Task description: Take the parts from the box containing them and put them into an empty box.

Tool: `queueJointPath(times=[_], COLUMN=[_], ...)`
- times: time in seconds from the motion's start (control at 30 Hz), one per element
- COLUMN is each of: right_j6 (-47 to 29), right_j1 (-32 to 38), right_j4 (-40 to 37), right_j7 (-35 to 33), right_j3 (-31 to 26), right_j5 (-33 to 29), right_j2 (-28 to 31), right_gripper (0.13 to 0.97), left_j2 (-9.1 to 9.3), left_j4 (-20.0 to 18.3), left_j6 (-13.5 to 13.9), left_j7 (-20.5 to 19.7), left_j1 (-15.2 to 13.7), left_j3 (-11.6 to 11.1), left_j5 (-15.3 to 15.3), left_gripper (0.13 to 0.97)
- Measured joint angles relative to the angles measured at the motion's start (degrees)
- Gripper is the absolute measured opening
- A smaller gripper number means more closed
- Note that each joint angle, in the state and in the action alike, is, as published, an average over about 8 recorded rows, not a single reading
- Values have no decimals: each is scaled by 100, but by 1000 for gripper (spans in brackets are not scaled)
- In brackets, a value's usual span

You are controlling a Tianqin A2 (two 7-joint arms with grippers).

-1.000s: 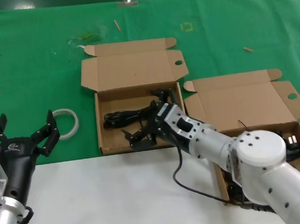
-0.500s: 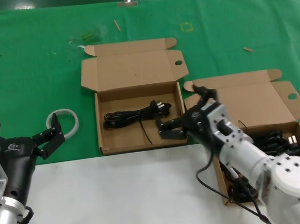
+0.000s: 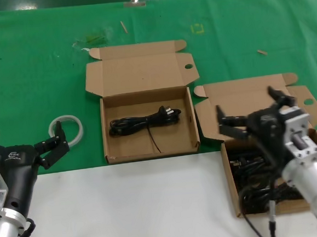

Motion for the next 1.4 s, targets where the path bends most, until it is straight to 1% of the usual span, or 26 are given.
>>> queueJointPath(times=[0.2, 0.37, 1.4], right_j6=[277, 389, 400], right_j1=[-530, -743, -765], right_j4=[633, 887, 914], right_j7=[334, 468, 482], right_j3=[437, 613, 631], right_j5=[-59, -83, -85], right_j2=[132, 184, 190], right_gripper=[966, 966, 966], left_j2=[0, 0, 0], left_j4=[0, 0, 0], left_j6=[0, 0, 0], left_j7=[0, 0, 0], left_j1=[0, 0, 0], left_j3=[0, 0, 0], left_j5=[0, 0, 0], left_gripper=[965, 965, 966])
